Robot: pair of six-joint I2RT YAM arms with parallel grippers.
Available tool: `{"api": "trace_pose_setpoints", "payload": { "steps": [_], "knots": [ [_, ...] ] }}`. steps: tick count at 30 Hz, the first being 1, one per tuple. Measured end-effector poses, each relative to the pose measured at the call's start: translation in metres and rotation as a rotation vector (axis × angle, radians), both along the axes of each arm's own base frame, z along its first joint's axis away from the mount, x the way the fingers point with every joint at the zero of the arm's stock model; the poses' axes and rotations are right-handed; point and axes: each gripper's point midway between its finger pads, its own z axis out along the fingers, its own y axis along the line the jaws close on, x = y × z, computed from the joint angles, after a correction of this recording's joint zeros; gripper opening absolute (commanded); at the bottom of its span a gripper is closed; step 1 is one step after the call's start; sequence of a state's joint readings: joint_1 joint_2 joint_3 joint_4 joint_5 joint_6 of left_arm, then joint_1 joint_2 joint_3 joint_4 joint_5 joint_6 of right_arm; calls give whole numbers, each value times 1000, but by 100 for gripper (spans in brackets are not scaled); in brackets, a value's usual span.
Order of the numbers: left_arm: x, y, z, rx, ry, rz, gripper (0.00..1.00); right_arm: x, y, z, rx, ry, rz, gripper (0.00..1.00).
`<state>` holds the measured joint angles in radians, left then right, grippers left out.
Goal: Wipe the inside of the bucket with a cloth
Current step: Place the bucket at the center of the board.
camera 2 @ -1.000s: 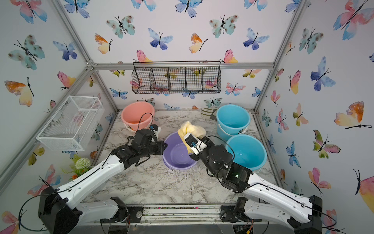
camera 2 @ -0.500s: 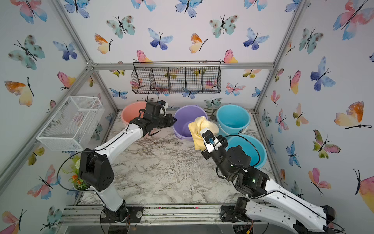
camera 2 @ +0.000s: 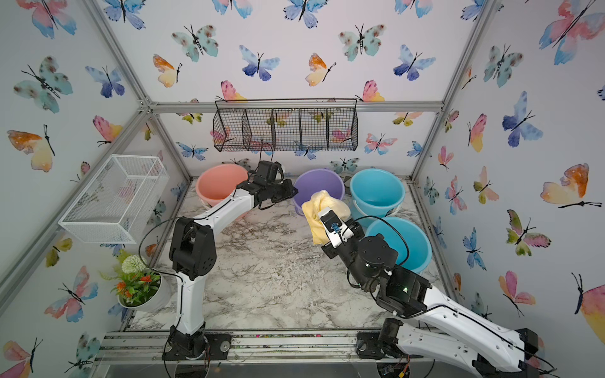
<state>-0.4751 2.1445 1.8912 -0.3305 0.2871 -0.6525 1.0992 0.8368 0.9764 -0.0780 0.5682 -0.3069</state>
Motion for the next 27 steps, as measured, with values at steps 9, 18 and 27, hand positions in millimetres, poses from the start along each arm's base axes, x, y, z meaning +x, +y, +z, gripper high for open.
{"api": "trace_pose_setpoints", "payload": {
  "steps": [9, 18, 27],
  "knots": [
    [13, -4, 10, -29, -19, 33, 48, 0, 0, -1, -2, 3, -1, 2],
    [21, -7, 50, -68, -90, 35, 57, 0, 0, -1, -2, 5, -1, 2],
    [-10, 23, 105, -24, -186, 58, 62, 7, 13, -15, -17, 43, -2, 2]
  ]
}}
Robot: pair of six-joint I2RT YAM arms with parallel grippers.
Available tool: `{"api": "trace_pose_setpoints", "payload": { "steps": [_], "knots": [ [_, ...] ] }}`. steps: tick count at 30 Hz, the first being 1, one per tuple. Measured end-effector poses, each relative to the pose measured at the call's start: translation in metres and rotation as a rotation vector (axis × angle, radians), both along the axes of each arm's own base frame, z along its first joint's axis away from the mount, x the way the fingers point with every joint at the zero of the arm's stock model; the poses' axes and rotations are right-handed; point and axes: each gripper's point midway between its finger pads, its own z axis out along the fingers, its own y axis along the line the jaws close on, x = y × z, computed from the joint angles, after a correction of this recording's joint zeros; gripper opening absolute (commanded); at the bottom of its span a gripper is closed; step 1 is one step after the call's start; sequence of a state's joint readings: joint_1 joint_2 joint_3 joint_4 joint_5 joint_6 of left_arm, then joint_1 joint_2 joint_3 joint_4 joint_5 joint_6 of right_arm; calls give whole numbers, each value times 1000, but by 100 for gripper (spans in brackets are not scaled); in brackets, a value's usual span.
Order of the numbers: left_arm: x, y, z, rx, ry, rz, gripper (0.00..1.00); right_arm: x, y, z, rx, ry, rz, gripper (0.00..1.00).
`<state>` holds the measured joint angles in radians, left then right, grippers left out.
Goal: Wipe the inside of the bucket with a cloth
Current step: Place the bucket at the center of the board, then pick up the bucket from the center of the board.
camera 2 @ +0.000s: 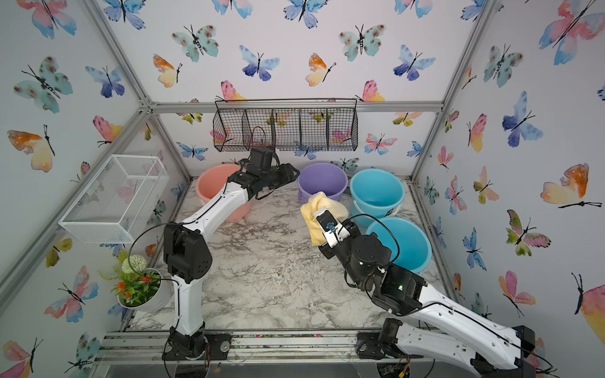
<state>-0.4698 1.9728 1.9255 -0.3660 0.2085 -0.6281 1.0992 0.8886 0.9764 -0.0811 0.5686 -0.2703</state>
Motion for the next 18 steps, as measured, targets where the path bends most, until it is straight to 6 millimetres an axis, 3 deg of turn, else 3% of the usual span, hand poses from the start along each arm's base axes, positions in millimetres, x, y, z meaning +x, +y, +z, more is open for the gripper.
{"api": "trace_pose_setpoints", "payload": {
  "steps": [6, 9, 12, 18],
  "knots": [
    [-48, 54, 59, 16, -115, 45, 63, 10, 21, -33, 14, 80, -8, 2],
    [-67, 87, 66, 37, -144, 89, 63, 15, 32, -62, -5, 125, -10, 2],
    [-84, 120, 53, 73, -128, 135, 63, 19, 43, -95, -40, 169, -3, 2],
    [-118, 178, -7, 165, -14, 223, 63, 35, 60, -140, -67, 260, 17, 2]
  ]
}}
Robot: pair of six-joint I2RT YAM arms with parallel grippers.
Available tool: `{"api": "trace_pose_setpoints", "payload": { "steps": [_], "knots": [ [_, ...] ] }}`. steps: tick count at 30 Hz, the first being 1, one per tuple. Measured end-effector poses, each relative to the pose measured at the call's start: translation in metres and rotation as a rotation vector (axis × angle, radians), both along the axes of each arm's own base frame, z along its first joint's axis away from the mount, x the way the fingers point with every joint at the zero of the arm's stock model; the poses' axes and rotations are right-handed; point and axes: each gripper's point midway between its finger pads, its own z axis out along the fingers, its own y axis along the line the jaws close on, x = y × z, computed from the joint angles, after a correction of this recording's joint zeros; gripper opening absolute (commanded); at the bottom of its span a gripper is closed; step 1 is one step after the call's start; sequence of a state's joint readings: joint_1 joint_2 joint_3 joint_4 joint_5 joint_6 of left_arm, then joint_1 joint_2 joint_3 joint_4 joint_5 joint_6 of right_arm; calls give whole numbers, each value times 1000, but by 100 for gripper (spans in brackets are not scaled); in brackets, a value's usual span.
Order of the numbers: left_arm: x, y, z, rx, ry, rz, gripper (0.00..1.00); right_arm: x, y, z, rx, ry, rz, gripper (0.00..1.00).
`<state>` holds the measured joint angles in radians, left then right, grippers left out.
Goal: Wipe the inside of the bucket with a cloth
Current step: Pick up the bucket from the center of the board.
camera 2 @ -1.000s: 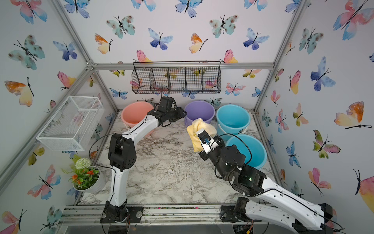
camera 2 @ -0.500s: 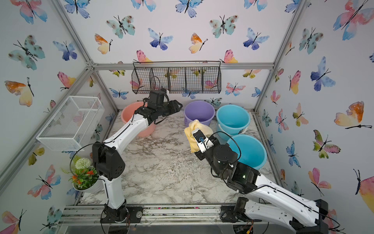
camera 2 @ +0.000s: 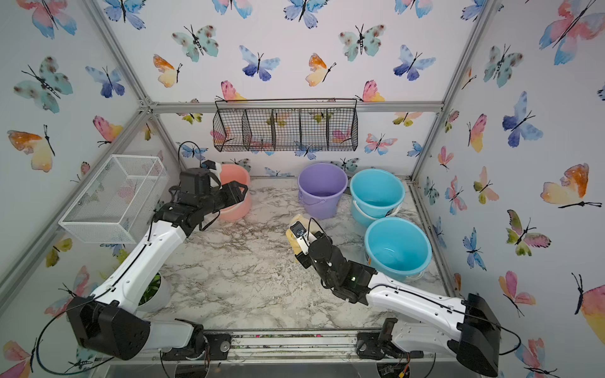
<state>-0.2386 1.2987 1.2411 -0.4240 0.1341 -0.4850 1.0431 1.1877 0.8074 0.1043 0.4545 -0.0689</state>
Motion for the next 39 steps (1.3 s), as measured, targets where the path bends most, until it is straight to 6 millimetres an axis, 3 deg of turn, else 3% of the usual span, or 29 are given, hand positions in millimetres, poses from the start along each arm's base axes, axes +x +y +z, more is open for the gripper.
{"api": "trace_pose_setpoints", "payload": {
  "steps": [6, 9, 13, 19, 28, 39],
  "knots": [
    [-17, 62, -48, 22, 98, 143, 67, 19, 1, -32, 21, 93, 2, 2],
    [-17, 86, -57, 21, 119, 222, 71, 17, 6, -38, 25, 116, 28, 2],
    [-8, 104, -57, 3, 117, 288, 72, 16, 10, -36, 40, 118, 47, 2],
    [25, 116, -65, -38, 132, 344, 74, 15, 9, -35, 44, 116, 48, 2],
    [65, 126, -94, -96, 200, 393, 69, 12, 5, -27, 61, 105, 48, 2],
    [90, 124, -100, -148, 196, 391, 33, 9, 1, -31, 50, 114, 47, 2]
  ]
}}
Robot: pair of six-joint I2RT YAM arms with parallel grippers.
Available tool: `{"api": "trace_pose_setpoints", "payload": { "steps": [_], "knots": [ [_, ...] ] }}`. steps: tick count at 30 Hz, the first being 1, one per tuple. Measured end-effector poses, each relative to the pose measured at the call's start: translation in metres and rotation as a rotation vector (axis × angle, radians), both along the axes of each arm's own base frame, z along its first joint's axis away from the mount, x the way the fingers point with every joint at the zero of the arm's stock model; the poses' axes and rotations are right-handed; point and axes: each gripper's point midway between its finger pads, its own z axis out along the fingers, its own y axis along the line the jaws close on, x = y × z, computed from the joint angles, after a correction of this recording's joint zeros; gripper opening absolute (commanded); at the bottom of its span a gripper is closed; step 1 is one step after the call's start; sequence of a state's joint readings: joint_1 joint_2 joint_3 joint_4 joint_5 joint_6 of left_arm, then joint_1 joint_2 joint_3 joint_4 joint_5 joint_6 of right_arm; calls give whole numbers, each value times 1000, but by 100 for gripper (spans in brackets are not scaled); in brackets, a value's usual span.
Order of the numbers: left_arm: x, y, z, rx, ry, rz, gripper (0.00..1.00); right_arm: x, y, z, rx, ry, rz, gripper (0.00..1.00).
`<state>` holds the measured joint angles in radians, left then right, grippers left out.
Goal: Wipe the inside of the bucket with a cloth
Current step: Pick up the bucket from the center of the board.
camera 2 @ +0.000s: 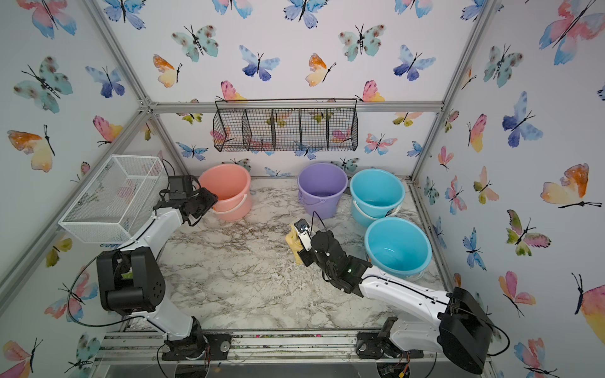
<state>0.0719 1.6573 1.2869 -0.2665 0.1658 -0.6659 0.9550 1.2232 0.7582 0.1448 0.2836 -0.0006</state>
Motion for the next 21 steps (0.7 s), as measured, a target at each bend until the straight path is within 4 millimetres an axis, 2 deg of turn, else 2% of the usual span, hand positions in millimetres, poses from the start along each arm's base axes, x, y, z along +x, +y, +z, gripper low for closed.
{"api": "trace_pose_setpoints", "payload": {
  "steps": [12, 16, 21],
  "knots": [
    [-6, -11, -12, -31, 22, -57, 7, -2, -3, 2, -5, 0, 0, 2],
    [-21, -17, -11, -38, 28, -89, 0, -4, -5, 7, -9, 3, 1, 2],
    [-56, -30, -1, -34, 27, -155, 0, -7, -3, 35, 36, -15, 22, 2]
  ]
}}
